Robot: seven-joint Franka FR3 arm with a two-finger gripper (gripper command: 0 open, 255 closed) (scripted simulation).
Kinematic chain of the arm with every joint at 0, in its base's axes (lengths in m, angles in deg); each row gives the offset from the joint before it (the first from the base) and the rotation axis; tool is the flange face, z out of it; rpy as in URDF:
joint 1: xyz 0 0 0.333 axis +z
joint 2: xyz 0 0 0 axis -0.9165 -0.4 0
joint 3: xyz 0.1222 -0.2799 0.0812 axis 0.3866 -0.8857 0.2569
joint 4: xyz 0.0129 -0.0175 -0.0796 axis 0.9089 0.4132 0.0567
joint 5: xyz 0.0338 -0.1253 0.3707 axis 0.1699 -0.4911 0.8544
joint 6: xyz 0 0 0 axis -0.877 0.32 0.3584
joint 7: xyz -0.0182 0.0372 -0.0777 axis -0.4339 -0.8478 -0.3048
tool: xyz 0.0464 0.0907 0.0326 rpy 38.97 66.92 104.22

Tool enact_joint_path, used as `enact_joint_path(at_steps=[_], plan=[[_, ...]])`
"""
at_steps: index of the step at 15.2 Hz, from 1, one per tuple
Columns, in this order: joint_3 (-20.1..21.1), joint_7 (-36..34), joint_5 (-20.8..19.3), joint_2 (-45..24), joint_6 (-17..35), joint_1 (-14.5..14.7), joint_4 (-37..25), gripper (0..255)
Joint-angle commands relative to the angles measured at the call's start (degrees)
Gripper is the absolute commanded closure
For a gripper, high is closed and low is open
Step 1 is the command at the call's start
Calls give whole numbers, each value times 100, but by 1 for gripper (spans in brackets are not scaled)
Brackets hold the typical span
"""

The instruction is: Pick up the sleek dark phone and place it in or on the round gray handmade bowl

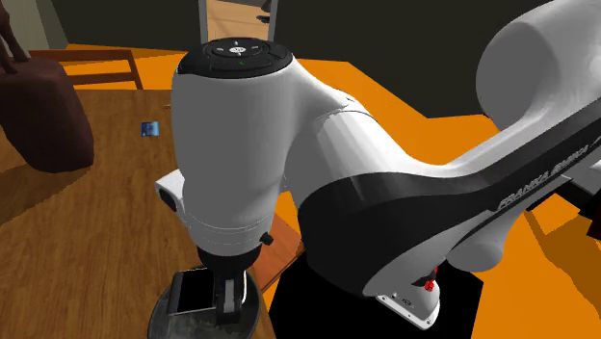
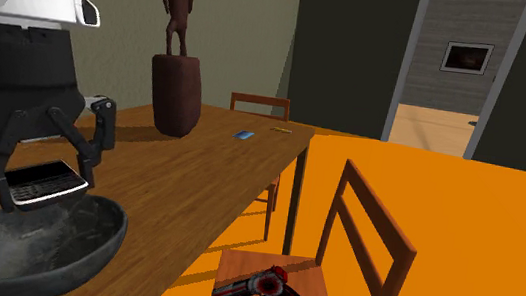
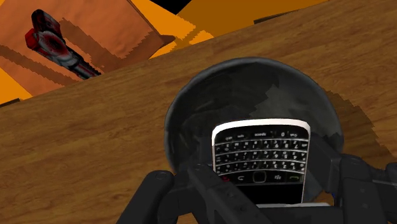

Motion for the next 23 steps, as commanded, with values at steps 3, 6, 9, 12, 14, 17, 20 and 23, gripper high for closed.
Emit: enact_joint_path(at_steps=[3, 6, 9, 12, 14, 17, 20, 23], plan=[[31, -22, -29, -96, 328, 2, 237, 255], [57, -52, -65, -194, 566, 2, 385, 255], [70, -70, -88, -251, 692, 1, 459, 255], [70, -70, -88, -251, 692, 1, 459, 255], [70, -70, -88, -251, 692, 1, 459, 255], [70, -70, -88, -251, 692, 1, 459, 0], [70, -70, -88, -251, 692, 1, 459, 0], [48, -39, -51, -160, 494, 1, 344, 0]])
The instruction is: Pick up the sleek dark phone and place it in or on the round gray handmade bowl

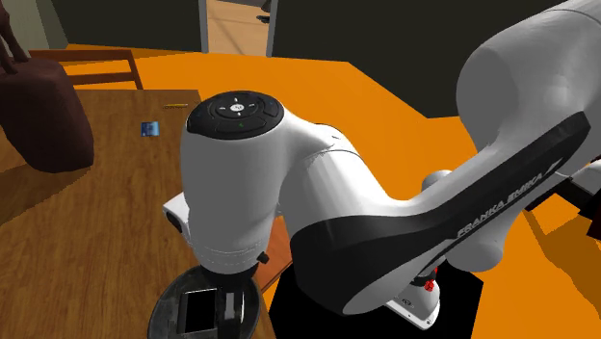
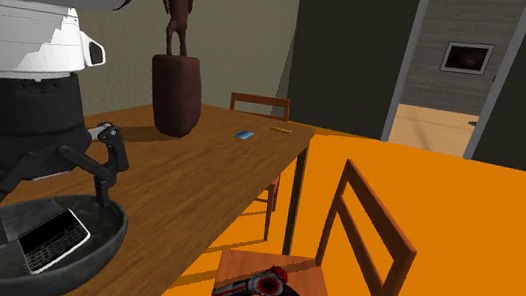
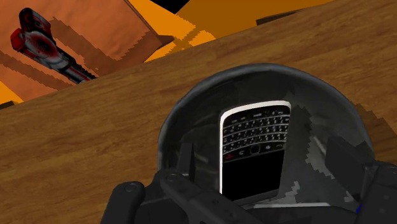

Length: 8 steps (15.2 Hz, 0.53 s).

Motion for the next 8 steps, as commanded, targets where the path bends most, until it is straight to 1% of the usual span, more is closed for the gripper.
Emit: enact_joint_path(at_steps=[1, 3, 8], plan=[[-31, 38, 51, 134, -312, 1, -189, 0], [-71, 75, 90, 258, -664, -3, -426, 0], [-72, 75, 90, 257, -664, -2, -426, 0]])
